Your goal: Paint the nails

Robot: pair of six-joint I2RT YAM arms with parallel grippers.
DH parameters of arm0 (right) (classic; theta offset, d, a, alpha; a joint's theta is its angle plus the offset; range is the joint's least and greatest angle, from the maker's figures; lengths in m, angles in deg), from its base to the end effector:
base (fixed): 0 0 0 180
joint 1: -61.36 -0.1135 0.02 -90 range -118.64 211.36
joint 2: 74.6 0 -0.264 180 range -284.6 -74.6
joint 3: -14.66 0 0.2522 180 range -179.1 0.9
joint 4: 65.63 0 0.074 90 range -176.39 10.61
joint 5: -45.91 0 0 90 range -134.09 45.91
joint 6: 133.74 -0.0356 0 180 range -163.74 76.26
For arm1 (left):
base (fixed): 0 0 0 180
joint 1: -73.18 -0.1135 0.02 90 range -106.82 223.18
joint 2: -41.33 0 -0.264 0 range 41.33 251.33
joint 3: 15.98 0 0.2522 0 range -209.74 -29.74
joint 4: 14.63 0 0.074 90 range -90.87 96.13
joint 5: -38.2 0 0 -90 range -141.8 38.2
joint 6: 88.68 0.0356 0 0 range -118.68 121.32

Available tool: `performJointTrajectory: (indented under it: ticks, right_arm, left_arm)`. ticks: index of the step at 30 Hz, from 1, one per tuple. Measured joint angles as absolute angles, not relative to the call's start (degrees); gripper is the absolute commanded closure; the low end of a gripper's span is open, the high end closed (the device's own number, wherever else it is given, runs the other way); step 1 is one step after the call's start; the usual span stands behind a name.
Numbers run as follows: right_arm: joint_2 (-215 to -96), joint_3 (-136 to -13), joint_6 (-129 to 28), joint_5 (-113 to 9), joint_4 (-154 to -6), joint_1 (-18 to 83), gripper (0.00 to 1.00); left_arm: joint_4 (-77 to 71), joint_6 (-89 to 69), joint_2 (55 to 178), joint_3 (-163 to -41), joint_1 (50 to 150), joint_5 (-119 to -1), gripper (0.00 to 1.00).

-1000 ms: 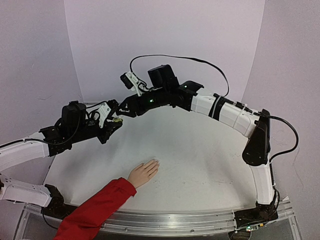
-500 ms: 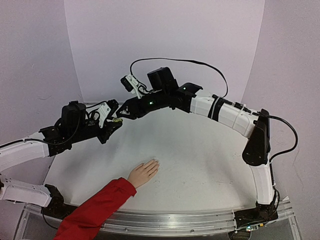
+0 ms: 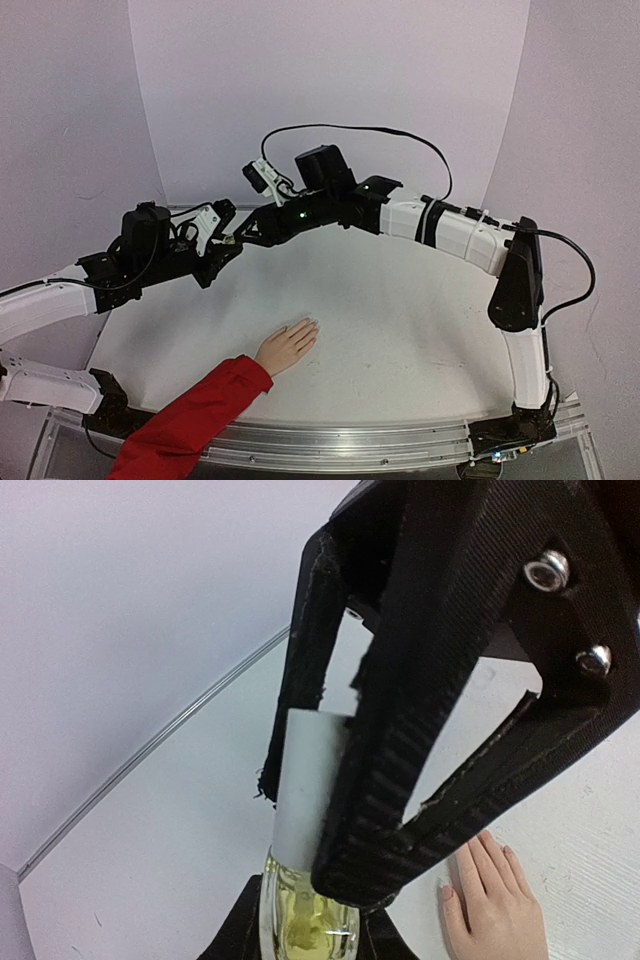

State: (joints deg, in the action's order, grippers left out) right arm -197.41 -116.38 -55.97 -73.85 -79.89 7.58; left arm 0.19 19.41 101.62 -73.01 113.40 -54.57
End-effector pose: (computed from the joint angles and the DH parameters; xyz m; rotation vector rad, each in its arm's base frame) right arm 0.2912 0.4275 0.3605 -1.0326 1.5182 1.2733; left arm 0.1860 -0.1596 0.2945 0.9535 1.6408 -0.3092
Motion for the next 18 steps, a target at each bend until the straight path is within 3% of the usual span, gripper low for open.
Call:
performJointTrajectory:
  ticks: [3, 9, 18]
  right_arm:
    - [-196.8, -115.2, -56.1, -73.9, -79.0, 7.6, 0.67]
    - [-194.8, -112.5, -56.9, -74.1, -76.8, 7.6, 0.63]
    - [-194.7, -112.2, -57.3, -74.7, -75.0, 7.6, 0.74]
  left_arm:
    - [0.2, 19.4, 101.6, -73.0, 113.4, -54.6, 1.0]
    - [0.1, 19.4, 101.3, -73.0, 113.4, -54.6, 1.0]
    - [0.1, 19.4, 101.2, -73.0, 113.4, -54.6, 1.0]
